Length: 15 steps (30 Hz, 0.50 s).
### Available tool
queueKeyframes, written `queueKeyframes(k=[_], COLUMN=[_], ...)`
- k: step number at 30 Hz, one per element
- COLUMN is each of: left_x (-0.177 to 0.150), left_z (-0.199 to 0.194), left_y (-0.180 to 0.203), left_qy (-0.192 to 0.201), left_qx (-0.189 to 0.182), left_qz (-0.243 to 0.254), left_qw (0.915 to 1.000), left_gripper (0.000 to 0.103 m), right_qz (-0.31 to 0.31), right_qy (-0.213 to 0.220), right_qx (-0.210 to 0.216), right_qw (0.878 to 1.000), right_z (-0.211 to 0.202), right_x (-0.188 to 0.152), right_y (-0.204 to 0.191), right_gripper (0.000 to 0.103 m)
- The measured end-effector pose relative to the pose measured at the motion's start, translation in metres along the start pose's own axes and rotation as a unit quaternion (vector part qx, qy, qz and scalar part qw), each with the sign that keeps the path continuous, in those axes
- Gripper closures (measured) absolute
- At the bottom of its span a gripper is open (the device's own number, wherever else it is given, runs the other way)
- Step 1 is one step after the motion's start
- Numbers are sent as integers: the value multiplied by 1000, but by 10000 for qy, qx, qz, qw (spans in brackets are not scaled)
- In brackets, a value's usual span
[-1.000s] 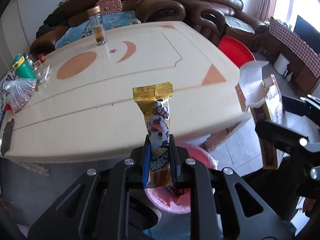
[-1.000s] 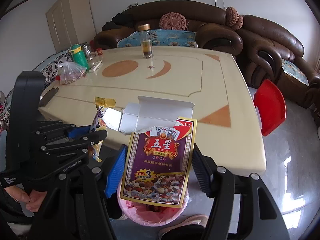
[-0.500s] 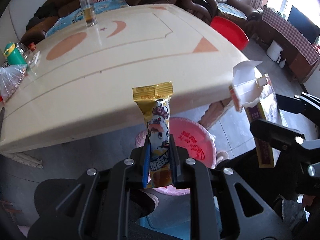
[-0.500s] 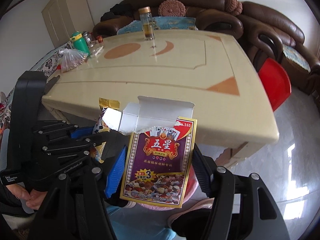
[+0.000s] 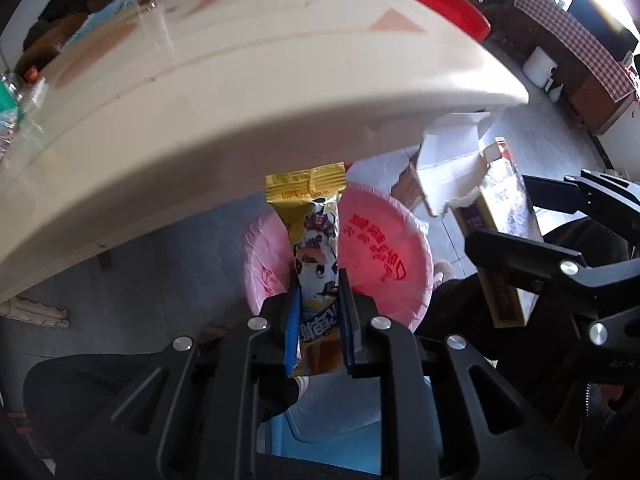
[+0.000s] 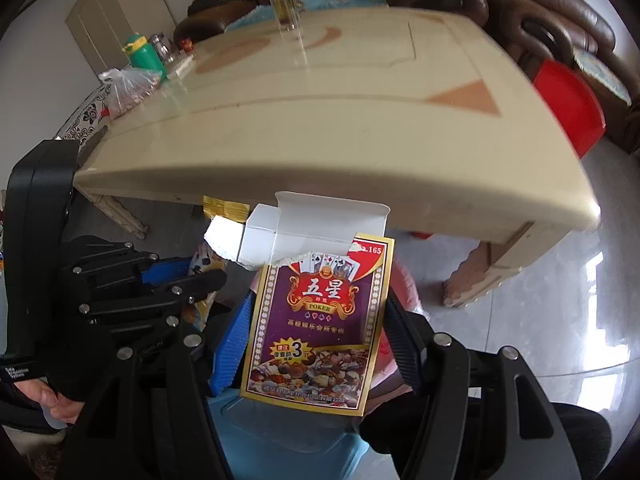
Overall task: Collect trash
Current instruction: 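Lift the candy bar and card box and carry both over the pink bin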
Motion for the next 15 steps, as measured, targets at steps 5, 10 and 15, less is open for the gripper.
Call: queueKeyframes(k=[5,10,15], left_x=[-6,-16,-20], left_z=[27,55,85], left_y=[-2,-2,-8], left_qy=[-310,-645,-1026], left_qx=[-160,-220,-316], left_qz=[-143,-156,-321], left_qw=[9993,9976,9937], left_gripper=[86,86,86], right_qz=[84,181,256], right_qy=[-283,-605,-953], right_qx=[7,-1,39], right_qw=[9996,9980,9951], right_z=[30,63,96], right_x=[-10,-23,-34], right_y=[9,22,35], right_gripper=[41,41,41])
Point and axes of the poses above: each gripper's, at about its wrist camera, not at the fingertips, and z roughly the way its jaws point, y to its right, x to its top, the point moved 6 cm from there along z, roughly the way its jaws point, and after that the axes turned 6 degrees about y, right-handed, at the moved point
